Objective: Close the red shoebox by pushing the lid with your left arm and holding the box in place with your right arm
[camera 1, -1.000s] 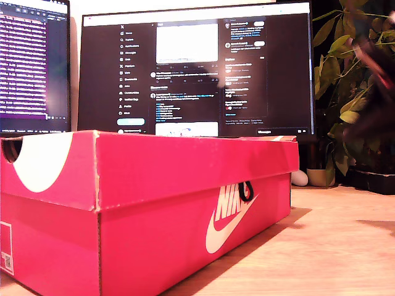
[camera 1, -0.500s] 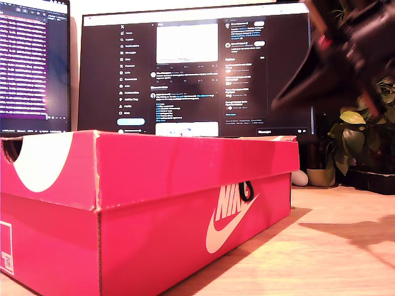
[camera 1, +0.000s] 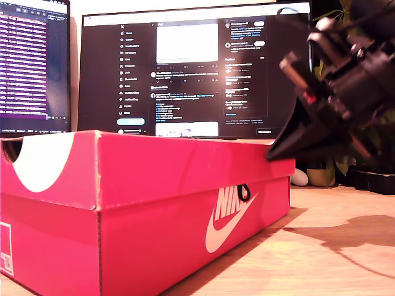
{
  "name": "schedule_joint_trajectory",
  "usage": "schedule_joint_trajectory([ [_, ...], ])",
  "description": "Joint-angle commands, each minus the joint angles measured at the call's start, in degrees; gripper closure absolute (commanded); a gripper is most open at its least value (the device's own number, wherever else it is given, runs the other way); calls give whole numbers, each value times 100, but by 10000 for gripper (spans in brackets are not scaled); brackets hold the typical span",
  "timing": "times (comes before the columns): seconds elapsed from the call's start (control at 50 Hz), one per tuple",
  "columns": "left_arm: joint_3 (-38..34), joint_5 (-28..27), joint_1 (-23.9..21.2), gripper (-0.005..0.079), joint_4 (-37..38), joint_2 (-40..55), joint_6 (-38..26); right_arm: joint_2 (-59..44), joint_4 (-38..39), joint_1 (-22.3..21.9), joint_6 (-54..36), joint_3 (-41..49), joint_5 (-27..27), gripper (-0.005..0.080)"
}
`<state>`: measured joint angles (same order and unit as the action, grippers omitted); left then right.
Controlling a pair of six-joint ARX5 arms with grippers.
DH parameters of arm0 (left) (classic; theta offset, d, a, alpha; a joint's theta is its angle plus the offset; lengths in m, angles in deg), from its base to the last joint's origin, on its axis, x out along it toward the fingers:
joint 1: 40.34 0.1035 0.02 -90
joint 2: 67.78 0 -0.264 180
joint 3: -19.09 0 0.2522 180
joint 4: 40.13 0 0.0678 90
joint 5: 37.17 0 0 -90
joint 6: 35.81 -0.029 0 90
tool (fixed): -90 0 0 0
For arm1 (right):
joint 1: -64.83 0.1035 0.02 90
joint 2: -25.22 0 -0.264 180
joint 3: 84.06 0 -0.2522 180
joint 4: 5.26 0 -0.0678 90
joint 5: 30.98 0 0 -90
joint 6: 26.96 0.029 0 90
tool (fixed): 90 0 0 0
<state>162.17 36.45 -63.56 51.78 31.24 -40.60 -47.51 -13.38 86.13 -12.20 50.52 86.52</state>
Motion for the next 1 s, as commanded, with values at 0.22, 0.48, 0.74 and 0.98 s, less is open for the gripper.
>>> schedule_joint_trajectory([
  [0.22, -74, -219, 192, 762, -22, 59, -243, 588, -691, -588, -754, -74, -2, 764],
  [0.48, -74, -264, 363, 762, -111, -181, -466, 1980, -774, -955, -883, -74, -782, 765],
  [0.74, -74, -267, 723, 762, -330, -542, -468, 3143, -1088, -984, -1036, -74, -1823, 764],
  [0.98, -92, -267, 1008, 762, -433, -765, -468, 3781, -1519, -981, -1075, -72, -2090, 764],
])
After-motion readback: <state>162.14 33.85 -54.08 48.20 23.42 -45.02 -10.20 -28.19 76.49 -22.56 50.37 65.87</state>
